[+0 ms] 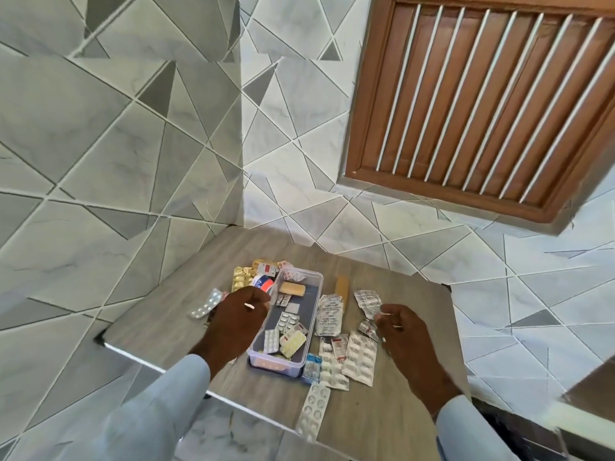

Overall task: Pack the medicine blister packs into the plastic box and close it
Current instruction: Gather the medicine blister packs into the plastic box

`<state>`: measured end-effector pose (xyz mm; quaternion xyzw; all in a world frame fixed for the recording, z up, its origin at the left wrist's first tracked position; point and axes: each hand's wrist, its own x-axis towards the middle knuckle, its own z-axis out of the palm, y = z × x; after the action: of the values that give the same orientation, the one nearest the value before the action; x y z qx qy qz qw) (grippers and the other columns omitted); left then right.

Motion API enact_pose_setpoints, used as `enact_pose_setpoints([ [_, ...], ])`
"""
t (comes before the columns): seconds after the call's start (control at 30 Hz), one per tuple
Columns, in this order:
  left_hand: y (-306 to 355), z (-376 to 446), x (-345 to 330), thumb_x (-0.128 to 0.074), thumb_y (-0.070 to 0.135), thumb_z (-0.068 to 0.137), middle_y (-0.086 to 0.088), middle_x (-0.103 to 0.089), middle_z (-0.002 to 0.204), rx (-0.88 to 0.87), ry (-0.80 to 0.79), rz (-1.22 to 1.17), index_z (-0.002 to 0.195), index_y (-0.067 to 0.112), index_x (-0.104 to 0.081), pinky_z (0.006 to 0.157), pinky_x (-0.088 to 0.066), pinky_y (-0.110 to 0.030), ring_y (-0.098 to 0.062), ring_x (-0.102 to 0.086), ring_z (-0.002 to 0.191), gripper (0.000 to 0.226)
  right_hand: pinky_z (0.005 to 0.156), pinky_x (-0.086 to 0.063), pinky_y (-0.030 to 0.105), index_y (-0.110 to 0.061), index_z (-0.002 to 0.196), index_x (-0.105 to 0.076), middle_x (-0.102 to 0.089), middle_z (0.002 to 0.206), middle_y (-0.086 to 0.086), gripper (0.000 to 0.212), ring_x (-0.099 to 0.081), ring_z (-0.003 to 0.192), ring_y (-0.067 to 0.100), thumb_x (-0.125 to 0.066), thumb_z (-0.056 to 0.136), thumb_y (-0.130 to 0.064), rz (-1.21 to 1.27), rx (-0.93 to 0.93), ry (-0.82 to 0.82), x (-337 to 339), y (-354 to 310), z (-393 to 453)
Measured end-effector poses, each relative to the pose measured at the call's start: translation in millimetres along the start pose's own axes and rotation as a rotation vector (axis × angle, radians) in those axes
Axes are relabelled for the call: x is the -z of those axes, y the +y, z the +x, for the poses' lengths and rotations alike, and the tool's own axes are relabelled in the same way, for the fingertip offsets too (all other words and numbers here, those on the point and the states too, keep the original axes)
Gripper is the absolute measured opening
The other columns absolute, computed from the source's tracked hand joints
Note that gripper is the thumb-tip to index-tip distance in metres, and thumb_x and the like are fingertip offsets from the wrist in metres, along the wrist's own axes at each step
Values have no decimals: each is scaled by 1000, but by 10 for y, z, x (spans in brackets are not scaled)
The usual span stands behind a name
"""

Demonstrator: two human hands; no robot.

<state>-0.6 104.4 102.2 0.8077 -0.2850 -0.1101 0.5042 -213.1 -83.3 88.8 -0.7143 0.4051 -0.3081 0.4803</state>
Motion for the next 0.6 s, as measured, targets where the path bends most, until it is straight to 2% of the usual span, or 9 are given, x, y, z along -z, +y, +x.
enact_pose_setpoints([
  [0.13, -54, 280, -258, -58, 11, 87, 8, -67, 82, 53, -67, 20, 79, 31, -63, 52, -43, -13, -10, -61, 69, 22, 75, -55, 44, -28, 89, -64, -70, 87, 2, 12, -66, 80, 21, -67, 83, -18, -4, -95, -9, -78, 248, 311],
  [0.27, -176, 480, -666, -55, 10, 87, 6, -67, 82, 75, -203, 46, 83, 30, -63, 55, -44, -17, -15, -62, 72, 22, 67, -51, 39, -23, 88, -65, -69, 81, 7, 9, -63, 72, 21, -70, 82, -20, 20, -251, -6, -125, 623, 486],
  [0.33, -254, 521, -838, -57, 11, 88, 6, -66, 82, 55, -298, 82, 86, 30, -63, 53, -44, -14, -9, -61, 69, 20, 68, -50, 39, -21, 88, -64, -68, 78, 6, 14, -62, 72, 21, -72, 79, -26, -19, -319, 5, -148, 873, 523],
  [0.4, -356, 537, -981, -59, 12, 86, 7, -65, 85, 34, -418, 98, 89, 30, -63, 58, -46, -16, -7, -59, 69, 18, 68, -50, 39, -20, 85, -63, -67, 76, 5, 16, -60, 70, 22, -73, 76, -28, -68, -388, 14, -193, 1108, 509],
  [0.47, -437, 618, -1112, -59, 14, 85, 9, -65, 93, 35, -519, 144, 96, 31, -63, 65, -48, -18, -8, -61, 79, 21, 71, -54, 42, -21, 85, -62, -67, 77, 4, 18, -62, 70, 22, -75, 75, -27, -117, -447, 37, -258, 1268, 482],
  [0.6, -485, 942, -1326, -56, 17, 85, 12, -61, 101, -122, -674, 228, 105, 33, -59, 73, -40, -10, -5, -57, 90, 26, 69, -52, 38, -20, 86, -61, -65, 75, 4, 21, -59, 65, 21, -78, 74, -21, -175, -511, 91, -357, 1297, 453],
])
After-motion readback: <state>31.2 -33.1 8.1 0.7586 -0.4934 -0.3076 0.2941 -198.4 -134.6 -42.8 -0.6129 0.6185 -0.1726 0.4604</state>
